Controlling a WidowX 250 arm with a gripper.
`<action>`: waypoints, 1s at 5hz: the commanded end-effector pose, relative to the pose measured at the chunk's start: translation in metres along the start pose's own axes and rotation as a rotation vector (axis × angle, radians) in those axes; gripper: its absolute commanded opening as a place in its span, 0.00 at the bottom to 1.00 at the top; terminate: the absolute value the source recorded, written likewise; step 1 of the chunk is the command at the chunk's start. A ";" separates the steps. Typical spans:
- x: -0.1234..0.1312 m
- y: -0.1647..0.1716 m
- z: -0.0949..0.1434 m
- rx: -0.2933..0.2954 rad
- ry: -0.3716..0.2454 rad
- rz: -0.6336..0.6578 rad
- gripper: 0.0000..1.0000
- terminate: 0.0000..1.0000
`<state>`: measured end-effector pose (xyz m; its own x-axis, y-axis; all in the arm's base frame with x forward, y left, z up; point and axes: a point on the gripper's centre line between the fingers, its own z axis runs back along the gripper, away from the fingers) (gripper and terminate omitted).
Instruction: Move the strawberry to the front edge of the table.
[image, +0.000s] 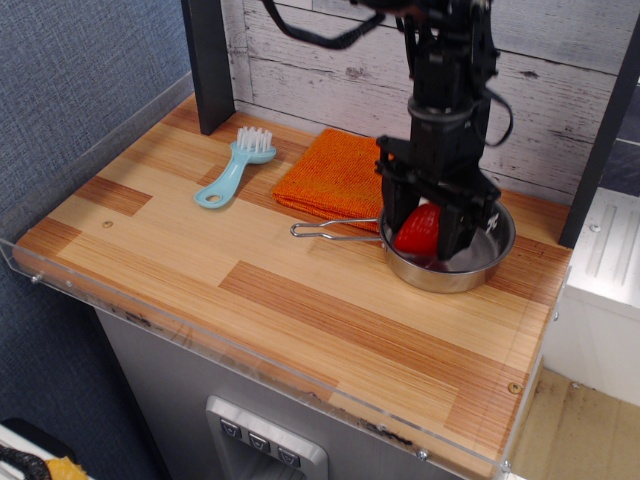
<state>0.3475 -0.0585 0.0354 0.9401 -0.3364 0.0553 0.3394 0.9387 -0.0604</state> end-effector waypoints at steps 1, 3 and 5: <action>-0.027 0.026 0.097 -0.039 -0.234 0.046 0.00 0.00; -0.113 0.090 0.114 0.031 -0.171 0.216 0.00 0.00; -0.167 0.161 0.090 0.092 -0.063 0.291 0.00 0.00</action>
<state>0.2462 0.1562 0.0871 0.9963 -0.0526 0.0685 0.0540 0.9983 -0.0202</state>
